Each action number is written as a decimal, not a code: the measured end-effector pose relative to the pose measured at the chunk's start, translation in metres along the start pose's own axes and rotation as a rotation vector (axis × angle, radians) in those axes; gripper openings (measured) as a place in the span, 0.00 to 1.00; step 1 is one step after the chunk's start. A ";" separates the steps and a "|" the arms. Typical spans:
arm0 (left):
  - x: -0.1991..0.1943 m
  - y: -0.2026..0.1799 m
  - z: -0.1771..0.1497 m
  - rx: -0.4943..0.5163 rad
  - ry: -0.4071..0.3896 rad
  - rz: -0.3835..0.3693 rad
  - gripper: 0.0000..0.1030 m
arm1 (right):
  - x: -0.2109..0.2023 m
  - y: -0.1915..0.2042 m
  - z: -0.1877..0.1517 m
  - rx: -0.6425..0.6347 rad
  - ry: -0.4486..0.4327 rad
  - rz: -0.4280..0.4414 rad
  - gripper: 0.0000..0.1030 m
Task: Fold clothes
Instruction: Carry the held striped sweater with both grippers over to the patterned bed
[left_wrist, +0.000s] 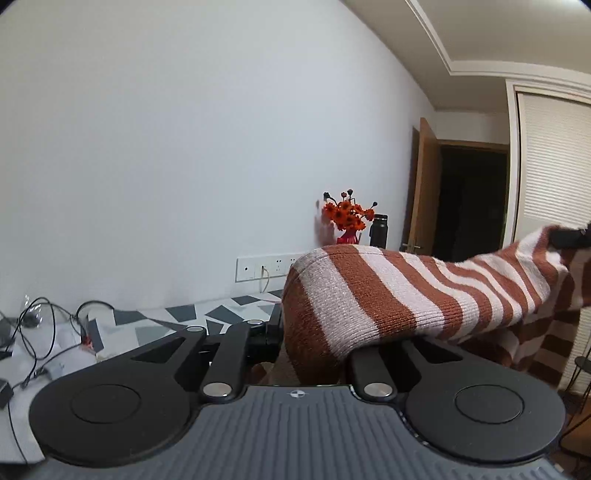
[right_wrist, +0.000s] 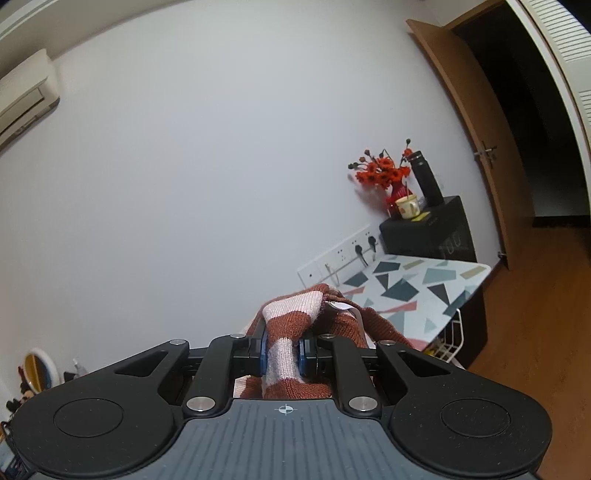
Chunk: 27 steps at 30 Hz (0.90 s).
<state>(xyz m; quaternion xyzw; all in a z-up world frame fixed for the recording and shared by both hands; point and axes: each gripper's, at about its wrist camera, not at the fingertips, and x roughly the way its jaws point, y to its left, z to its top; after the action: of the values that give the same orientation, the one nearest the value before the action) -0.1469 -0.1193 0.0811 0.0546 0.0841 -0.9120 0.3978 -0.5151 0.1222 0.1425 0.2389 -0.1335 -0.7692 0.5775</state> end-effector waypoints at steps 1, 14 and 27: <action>0.005 0.001 0.000 0.004 0.002 0.001 0.12 | 0.008 -0.003 0.002 0.003 -0.004 0.003 0.13; 0.087 -0.013 0.011 0.033 0.023 0.073 0.12 | 0.117 -0.067 0.034 0.027 0.006 0.081 0.13; 0.210 -0.068 0.071 -0.002 -0.086 0.271 0.12 | 0.262 -0.183 0.174 -0.089 0.028 0.299 0.13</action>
<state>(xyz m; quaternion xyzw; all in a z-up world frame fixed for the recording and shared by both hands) -0.3416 -0.2379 0.1228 0.0259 0.0598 -0.8512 0.5208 -0.8139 -0.0856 0.1469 0.2014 -0.1253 -0.6763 0.6974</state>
